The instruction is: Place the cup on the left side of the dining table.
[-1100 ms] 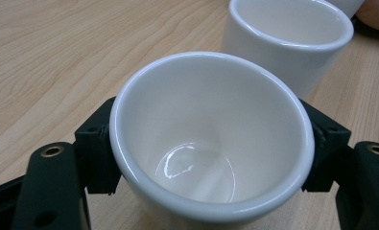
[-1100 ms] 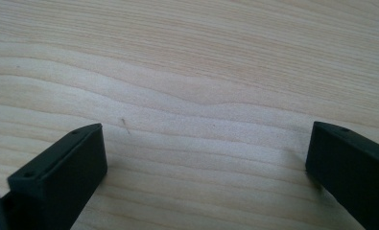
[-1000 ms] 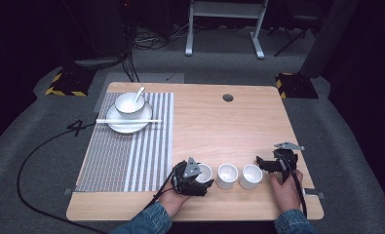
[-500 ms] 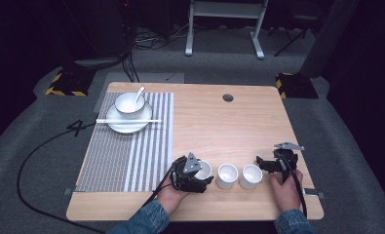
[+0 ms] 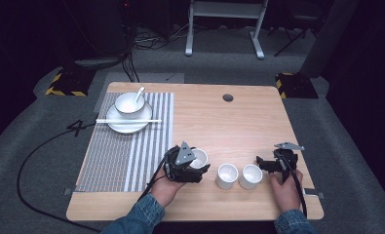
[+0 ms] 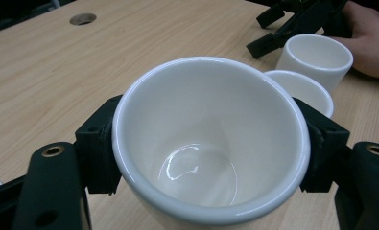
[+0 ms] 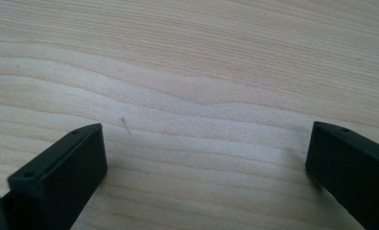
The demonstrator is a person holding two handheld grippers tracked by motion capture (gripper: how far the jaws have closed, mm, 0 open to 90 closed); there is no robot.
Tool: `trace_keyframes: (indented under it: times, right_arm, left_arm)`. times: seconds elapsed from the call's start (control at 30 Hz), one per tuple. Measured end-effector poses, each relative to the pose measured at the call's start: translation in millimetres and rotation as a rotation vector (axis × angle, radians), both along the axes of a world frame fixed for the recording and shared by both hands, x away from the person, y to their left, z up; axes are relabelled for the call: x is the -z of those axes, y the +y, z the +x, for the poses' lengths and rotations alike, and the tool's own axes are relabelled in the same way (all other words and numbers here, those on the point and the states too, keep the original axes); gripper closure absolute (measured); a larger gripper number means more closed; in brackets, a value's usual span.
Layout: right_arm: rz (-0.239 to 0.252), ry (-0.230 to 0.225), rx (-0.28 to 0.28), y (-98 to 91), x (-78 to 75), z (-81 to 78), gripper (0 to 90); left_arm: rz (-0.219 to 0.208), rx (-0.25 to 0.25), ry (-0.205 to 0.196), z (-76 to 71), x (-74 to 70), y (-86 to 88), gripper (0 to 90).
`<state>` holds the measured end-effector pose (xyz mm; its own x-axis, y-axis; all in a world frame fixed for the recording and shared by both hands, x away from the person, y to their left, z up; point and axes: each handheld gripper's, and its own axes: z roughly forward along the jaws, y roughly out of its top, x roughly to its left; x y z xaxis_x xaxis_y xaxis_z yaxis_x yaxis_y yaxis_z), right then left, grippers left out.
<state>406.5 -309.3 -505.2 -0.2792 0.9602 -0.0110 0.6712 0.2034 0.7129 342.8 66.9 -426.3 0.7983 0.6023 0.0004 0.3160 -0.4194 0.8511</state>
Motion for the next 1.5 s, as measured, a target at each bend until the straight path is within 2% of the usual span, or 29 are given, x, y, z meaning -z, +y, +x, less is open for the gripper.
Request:
trace_keyframes:
  times: [0.17,0.3,0.6,0.9,1.07,1.3,1.43,1.5]
  right_arm:
    - [0.0,0.0,0.0,0.0,0.0,0.0,0.4]
    - [0.0,0.0,0.0,0.0,0.0,0.0,0.4]
    - [0.0,0.0,0.0,0.0,0.0,0.0,0.4]
    - [0.0,0.0,0.0,0.0,0.0,0.0,0.4]
    - [0.0,0.0,0.0,0.0,0.0,0.0,0.4]
    - [0.0,0.0,0.0,0.0,0.0,0.0,0.4]
    - [-0.001,-0.001,0.0,-0.1,0.0,0.1,0.4]
    - [0.0,0.0,0.0,0.0,0.0,0.0,0.4]
  left_arm:
    - [-0.013,-0.011,-0.009,4.4,-12.7,5.3,27.2]
    - [0.003,-0.024,-0.023,7.3,-21.9,13.4,27.2]
    - [-0.044,-0.092,-0.036,19.0,-40.3,43.9,27.2]
    - [-0.043,-0.162,-0.066,31.9,-44.4,56.5,27.2]
    - [-0.063,-0.198,-0.072,41.1,-45.4,61.6,27.2]
    - [-0.041,-0.256,-0.106,48.9,-46.9,69.8,27.2]
    - [-0.072,-0.286,-0.107,57.1,-49.8,79.3,27.2]
    - [-0.073,-0.297,-0.112,60.4,-49.2,82.9,27.2]
